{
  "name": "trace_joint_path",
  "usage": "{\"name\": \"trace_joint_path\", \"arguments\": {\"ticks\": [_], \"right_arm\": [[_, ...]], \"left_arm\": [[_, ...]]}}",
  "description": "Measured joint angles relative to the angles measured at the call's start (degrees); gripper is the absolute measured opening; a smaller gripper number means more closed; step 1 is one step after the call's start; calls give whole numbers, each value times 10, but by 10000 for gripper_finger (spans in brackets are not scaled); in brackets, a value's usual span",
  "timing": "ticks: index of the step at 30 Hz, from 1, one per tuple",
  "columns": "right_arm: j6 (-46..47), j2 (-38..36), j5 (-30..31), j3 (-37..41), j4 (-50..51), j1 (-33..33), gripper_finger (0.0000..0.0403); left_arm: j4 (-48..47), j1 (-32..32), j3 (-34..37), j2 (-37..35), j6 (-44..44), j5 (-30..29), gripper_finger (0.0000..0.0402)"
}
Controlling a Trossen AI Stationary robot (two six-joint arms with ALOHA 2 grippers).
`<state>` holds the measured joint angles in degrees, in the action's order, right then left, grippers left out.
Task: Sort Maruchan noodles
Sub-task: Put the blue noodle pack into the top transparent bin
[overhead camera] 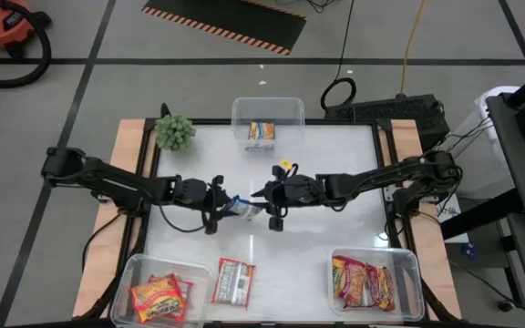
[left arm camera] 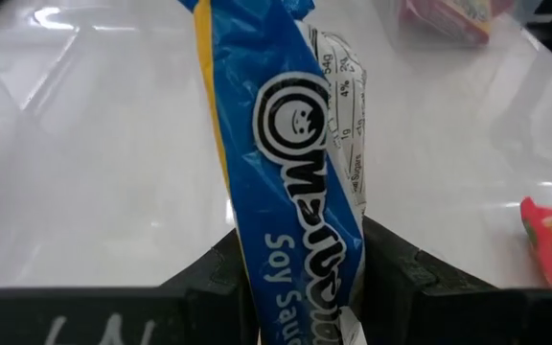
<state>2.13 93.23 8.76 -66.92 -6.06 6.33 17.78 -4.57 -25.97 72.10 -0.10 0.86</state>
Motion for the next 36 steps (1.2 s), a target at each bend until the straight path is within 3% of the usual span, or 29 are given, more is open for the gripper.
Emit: {"name": "trace_joint_path", "arguments": {"ticks": [8, 13, 21, 30, 36], "right_arm": [[28, 6, -13, 0, 8, 1, 193], [47, 19, -28, 0, -2, 0, 225], [45, 65, -31, 1, -64, -14, 228], [34, 99, -103, 1, -99, -30, 227], [-10, 103, -102, 0, -112, -30, 188]], "left_arm": [[-65, -21, -12, -66, 2, -49, 126], [-79, -34, -12, -82, 12, -72, 126], [-71, -46, -12, -82, 45, -80, 125], [-68, -49, -12, -82, 49, -90, 125], [-68, -48, -12, -82, 49, -100, 125]]}}
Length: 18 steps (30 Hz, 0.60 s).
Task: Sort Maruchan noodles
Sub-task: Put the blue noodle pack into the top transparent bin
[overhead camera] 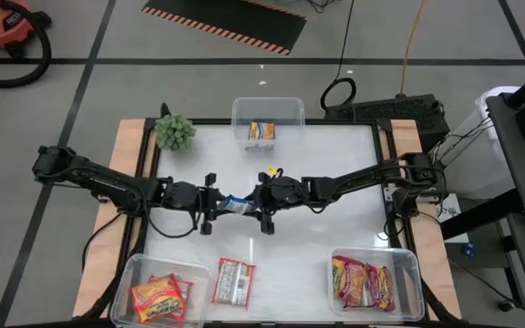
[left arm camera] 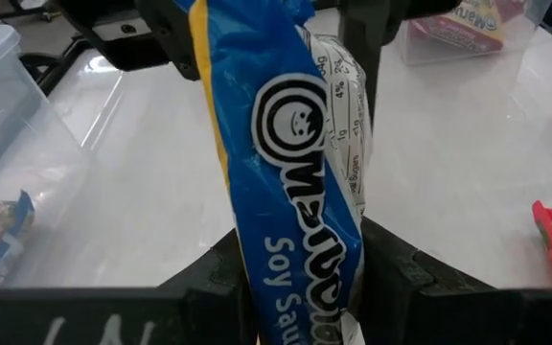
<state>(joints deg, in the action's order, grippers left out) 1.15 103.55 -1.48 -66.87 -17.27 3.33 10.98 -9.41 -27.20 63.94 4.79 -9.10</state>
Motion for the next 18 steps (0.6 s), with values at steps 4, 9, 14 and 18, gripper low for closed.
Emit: {"name": "trace_joint_path", "arguments": {"ticks": [4, 9, 14, 18], "right_arm": [[-27, -1, 0, 0, -4, 0, 146], [-37, -1, 7, 0, -1, 0, 108], [-47, -1, 17, 0, 0, 0, 104], [-53, -1, 26, 0, -1, 0, 112]], "left_arm": [[0, 0, 0, 0, -4, 0, 125], [-1, 0, 0, 0, -9, -5, 125], [-2, 0, 0, 0, -25, -6, 130], [0, 0, 0, 0, -43, -1, 152]]}}
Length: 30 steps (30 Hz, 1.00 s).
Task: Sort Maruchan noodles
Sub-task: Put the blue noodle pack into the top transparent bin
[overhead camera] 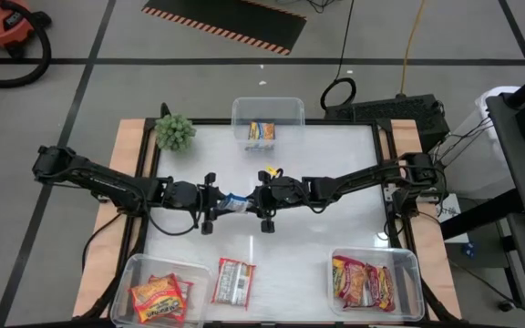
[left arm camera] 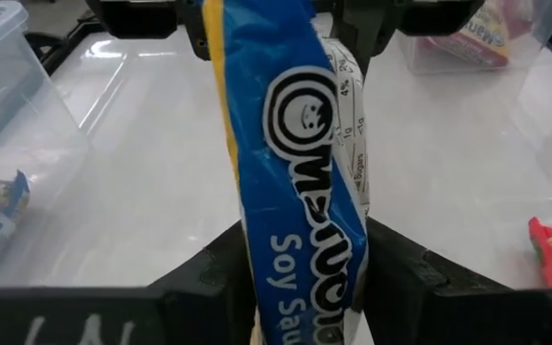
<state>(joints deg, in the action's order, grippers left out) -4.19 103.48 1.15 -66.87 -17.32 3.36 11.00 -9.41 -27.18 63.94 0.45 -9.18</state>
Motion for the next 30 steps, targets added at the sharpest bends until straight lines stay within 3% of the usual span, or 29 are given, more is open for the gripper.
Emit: {"name": "trace_joint_path", "arguments": {"ticks": [8, 19, 30], "right_arm": [[-11, 0, 2, 0, 4, -2, 97], [-17, -6, 2, 0, 45, -19, 100], [-32, -57, 5, 0, 139, -21, 100]], "left_arm": [[20, 0, 0, 0, -39, 1, 193], [52, 0, 0, 0, -56, -19, 284], [22, 2, 0, 0, -51, -48, 292]]}}
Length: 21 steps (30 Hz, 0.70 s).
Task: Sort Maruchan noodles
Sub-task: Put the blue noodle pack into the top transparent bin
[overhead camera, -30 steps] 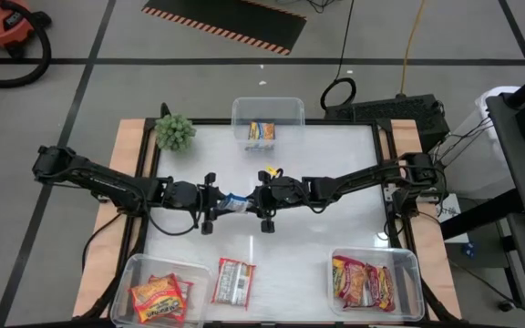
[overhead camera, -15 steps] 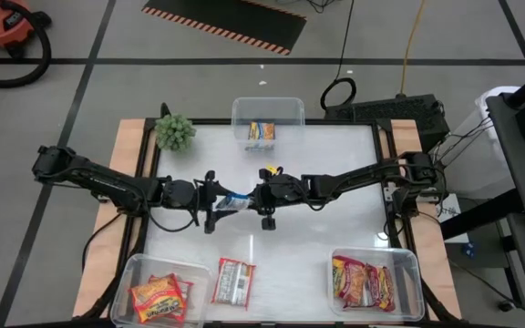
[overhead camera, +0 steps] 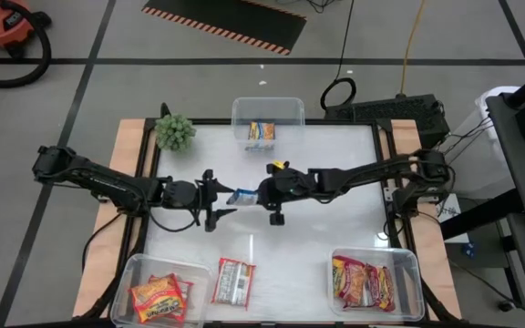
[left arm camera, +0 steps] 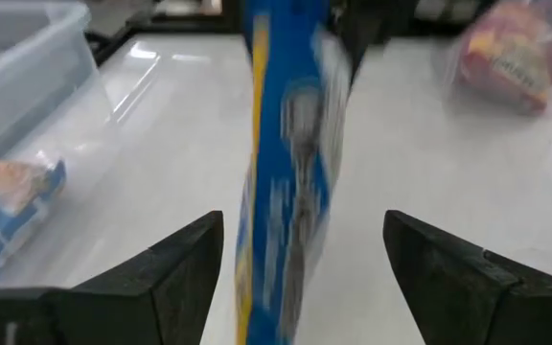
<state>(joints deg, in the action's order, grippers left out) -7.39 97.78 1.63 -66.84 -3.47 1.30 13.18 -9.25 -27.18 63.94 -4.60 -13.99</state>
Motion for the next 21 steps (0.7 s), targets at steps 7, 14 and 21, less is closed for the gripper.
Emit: {"name": "trace_joint_path", "arguments": {"ticks": [7, 14, 21], "right_arm": [[-39, -82, 79, 0, 86, 2, 100], [-109, -147, 121, -1, 88, -26, 100], [-179, -162, 133, 0, 54, -72, 100]], "left_arm": [[-24, 12, 0, 0, -15, -16, 292], [-33, 15, 0, 0, -21, -11, 292], [-32, 15, 0, 0, -20, 25, 292]]}}
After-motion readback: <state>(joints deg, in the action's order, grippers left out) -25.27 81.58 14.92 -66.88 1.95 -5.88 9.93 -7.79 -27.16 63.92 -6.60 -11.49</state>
